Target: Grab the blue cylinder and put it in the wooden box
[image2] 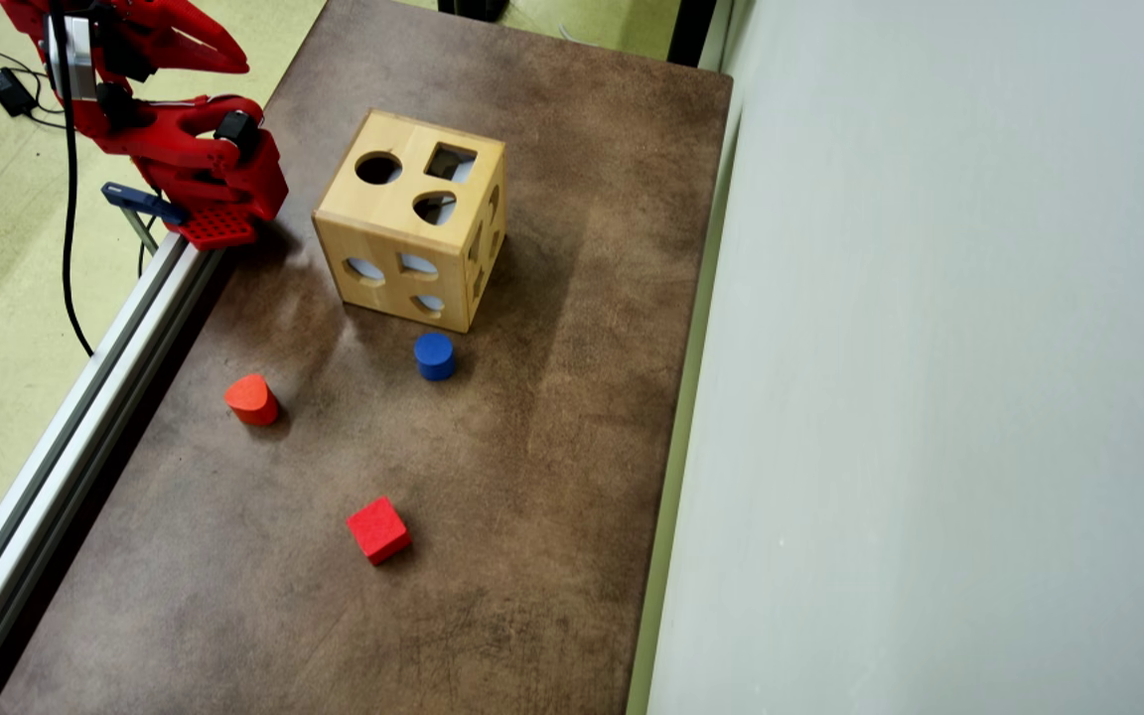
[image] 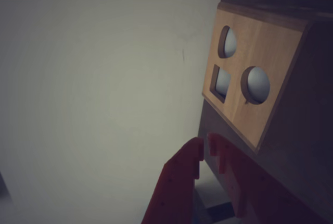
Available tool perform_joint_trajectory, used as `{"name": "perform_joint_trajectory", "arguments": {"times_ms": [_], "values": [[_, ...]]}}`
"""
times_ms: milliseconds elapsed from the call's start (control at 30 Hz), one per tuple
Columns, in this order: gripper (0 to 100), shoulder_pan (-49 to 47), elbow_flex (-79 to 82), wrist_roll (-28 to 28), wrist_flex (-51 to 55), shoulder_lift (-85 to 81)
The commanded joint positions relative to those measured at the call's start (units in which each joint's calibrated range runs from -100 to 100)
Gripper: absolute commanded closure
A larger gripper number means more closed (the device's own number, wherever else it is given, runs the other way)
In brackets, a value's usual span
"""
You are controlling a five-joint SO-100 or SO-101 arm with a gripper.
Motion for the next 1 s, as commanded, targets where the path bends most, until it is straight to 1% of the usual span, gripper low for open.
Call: {"name": "perform_joint_trajectory", "arguments": {"times_ms": [0,233,500,633,733,833,967], "values": [[97,-0.6,-0.2,0.1,0.4,0.2],[97,0.1,0.4,0.2,0.4,3.8],[97,0.1,-1.7,0.4,0.4,31.4],[97,0.1,-9.4,0.3,0.0,42.3],[97,0.1,-15.5,0.0,-4.2,49.8],[97,0.6,-17.8,0.0,-9.6,56.8],[97,6.5,-17.9,0.3,-15.4,66.8]]}}
